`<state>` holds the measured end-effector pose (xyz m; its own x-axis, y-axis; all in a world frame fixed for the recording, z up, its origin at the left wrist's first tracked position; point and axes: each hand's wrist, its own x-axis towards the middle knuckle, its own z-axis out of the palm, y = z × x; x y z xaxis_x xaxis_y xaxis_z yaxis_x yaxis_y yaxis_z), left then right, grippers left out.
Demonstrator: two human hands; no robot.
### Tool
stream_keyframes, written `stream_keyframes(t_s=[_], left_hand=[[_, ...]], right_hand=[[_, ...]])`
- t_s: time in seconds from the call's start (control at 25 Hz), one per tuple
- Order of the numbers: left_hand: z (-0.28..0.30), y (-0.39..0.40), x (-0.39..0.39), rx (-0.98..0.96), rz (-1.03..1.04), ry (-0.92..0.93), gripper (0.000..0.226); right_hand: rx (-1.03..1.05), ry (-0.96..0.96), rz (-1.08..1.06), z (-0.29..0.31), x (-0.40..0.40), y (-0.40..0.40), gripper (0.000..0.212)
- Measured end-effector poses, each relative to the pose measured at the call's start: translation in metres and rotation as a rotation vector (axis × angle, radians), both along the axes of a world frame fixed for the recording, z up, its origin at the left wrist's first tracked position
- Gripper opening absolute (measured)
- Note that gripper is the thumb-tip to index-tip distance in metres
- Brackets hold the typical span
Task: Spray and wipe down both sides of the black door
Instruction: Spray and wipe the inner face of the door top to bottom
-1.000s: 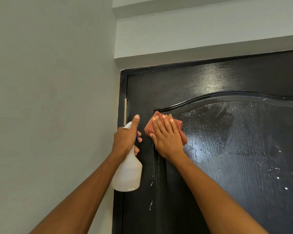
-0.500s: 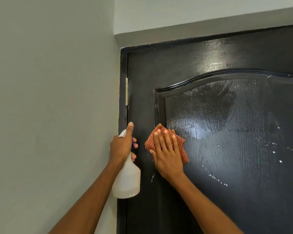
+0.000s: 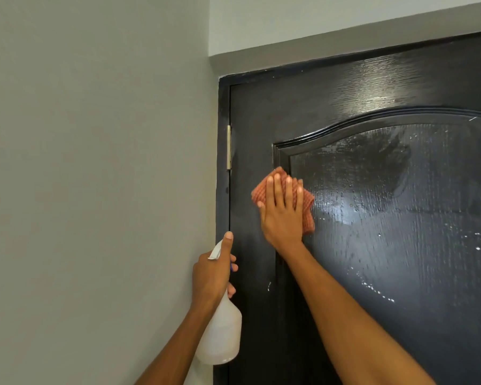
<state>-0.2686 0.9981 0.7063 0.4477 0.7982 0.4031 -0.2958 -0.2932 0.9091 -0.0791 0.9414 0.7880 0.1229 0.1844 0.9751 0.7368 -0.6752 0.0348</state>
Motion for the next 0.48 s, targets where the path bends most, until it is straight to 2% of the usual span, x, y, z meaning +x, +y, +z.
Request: stream_keyframes(t_s=[0.12,0.2,0.32,0.48], left_hand=[[0.007,0.003,0.000,0.005,-0.019,-0.050,0.063],[0.009,0.004,0.001,0.007,-0.027,-0.065,0.062],[0.004,0.007,0.005,0.015,-0.027,-0.036,0.064],[0.002,0.004,0.005,0.042,-0.015,-0.013,0.065]], right_hand=[[0.010,0.028,-0.005,0.075,-0.004,0.005,0.069],[0.027,0.047,0.018,0.082,-0.002,0.004,0.068],[0.010,-0.019,0.029,0.031,0.004,-0.003,0.066],[-0.088,-0.013,0.068,-0.086,0.007,-0.023,0.066]])
